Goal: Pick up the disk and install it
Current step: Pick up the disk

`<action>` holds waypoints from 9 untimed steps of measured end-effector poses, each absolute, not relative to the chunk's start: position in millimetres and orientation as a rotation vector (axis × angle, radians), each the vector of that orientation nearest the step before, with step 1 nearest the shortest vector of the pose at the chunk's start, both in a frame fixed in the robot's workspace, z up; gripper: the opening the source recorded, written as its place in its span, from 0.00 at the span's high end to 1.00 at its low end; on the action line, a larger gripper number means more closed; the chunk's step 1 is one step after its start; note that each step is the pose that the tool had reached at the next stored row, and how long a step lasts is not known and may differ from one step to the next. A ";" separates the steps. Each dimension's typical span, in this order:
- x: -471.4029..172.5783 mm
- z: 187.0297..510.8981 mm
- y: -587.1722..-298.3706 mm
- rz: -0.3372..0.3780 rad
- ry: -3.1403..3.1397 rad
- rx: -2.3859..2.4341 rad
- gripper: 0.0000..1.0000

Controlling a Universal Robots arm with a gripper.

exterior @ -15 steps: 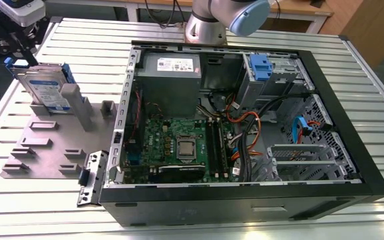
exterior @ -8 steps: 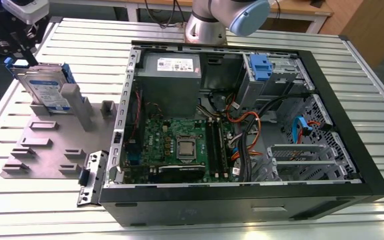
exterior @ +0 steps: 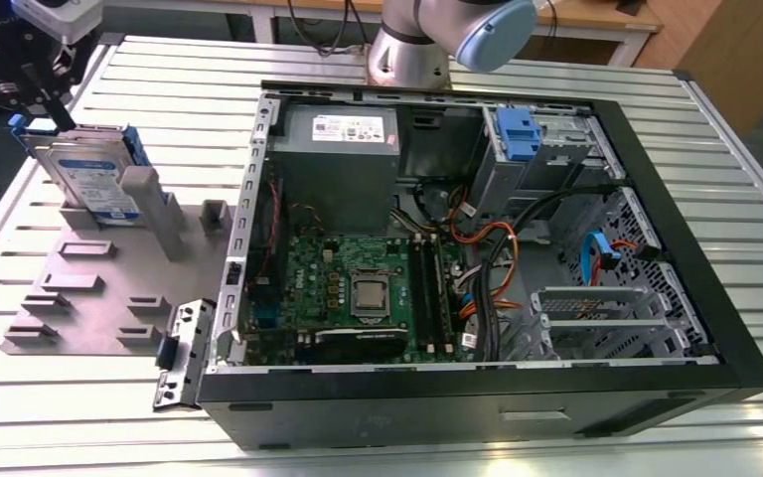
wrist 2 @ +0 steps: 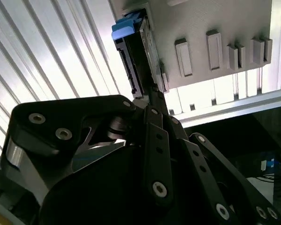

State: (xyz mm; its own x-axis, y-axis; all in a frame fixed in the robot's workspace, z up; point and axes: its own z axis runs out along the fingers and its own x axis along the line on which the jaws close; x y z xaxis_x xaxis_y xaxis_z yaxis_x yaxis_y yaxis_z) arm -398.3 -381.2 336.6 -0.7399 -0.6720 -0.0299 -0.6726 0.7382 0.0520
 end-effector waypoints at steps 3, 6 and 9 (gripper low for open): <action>-398.3 336.6 -381.2 0.096 2.901 -1.180 0.89; -398.3 336.6 -381.2 0.099 2.879 -1.231 0.89; -398.3 336.6 -381.2 0.103 2.856 -1.285 0.89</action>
